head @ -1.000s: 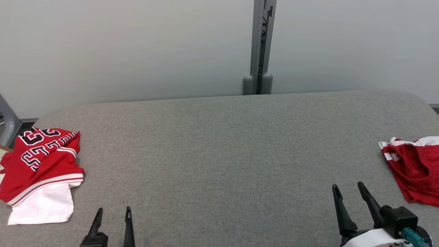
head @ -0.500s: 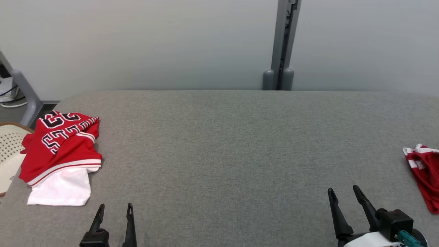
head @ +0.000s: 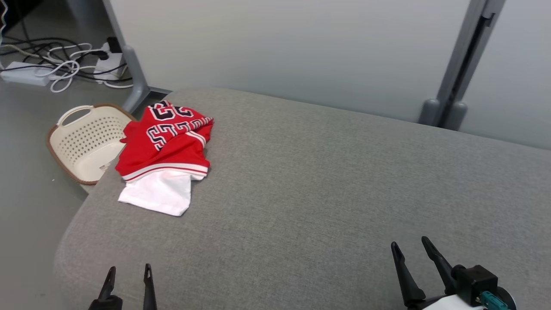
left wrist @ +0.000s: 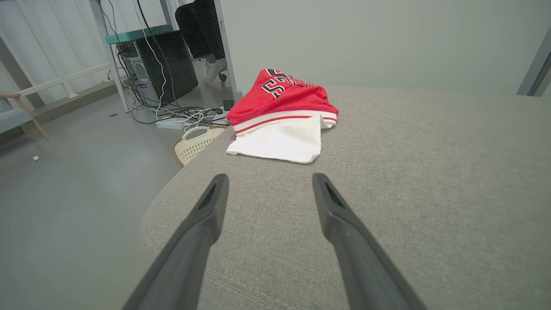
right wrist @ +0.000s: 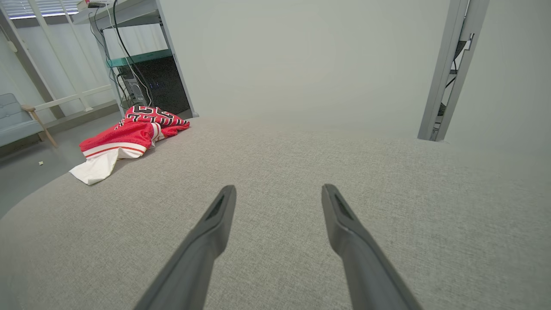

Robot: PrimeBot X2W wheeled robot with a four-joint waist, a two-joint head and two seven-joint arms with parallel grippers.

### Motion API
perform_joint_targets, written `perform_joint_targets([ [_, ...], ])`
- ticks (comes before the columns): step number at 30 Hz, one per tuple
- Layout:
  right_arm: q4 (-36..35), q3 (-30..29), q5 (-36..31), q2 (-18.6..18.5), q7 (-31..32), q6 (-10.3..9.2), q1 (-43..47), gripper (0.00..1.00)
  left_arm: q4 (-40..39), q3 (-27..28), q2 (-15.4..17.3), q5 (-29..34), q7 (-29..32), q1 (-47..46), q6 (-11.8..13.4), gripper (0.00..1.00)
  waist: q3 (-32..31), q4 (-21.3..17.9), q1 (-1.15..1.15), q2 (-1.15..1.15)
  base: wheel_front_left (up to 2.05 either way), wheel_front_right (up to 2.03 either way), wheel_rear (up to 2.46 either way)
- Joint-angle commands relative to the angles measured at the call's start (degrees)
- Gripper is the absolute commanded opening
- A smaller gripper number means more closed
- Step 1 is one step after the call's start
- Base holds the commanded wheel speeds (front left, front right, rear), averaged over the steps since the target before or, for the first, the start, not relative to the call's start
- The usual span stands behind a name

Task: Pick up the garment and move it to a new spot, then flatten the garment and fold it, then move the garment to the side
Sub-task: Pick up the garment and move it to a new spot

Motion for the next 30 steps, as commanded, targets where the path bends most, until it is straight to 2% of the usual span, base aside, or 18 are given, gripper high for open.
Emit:
perform_joint_targets([
  [1, 0.07, 0.54, 0.52, -0.27, 0.02, 0.01, -0.55, 1.0, -0.05, 0.96, 0.26, -0.08, -0.09, 0.61, 0.23, 1.0, 0.14, 4.57, 0.0, 0.0, 0.0, 0.0, 0.0],
  [8, 0.26, 2.56, 0.94, -0.3, 0.02, 0.01, -1.34, 1.0, 0.06, 3.33, 0.24, -0.65, -0.09, 1.61, 0.75, 1.0, 0.41, 8.22, 0.0, 0.0, 0.0, 0.0, 0.0],
  [14, 0.33, 3.04, 0.58, -0.29, 0.02, 0.01, -1.66, 1.0, -0.02, 4.32, 0.21, -1.19, -0.09, 1.59, 0.22, 1.0, 1.17, 8.83, 0.0, 0.0, 0.0, 0.0, 0.0],
  [23, 0.46, 2.75, -2.36, -0.29, 0.02, 0.01, -3.76, 1.0, 1.8, 5.88, 0.19, -4.63, -0.09, -3.08, -2.79, 1.0, 6.28, 5.47, 0.0, 0.0, 0.0, 0.0, 0.0],
  [30, -0.37, 1.87, -5.77, -0.28, 0.02, 0.01, -6.13, 1.0, 8.37, 7.6, 1.35, -3.29, -0.09, -15.25, -5.93, 1.0, 12.65, 1.85, 0.0, 0.0, 0.0, 0.0, 0.0],
])
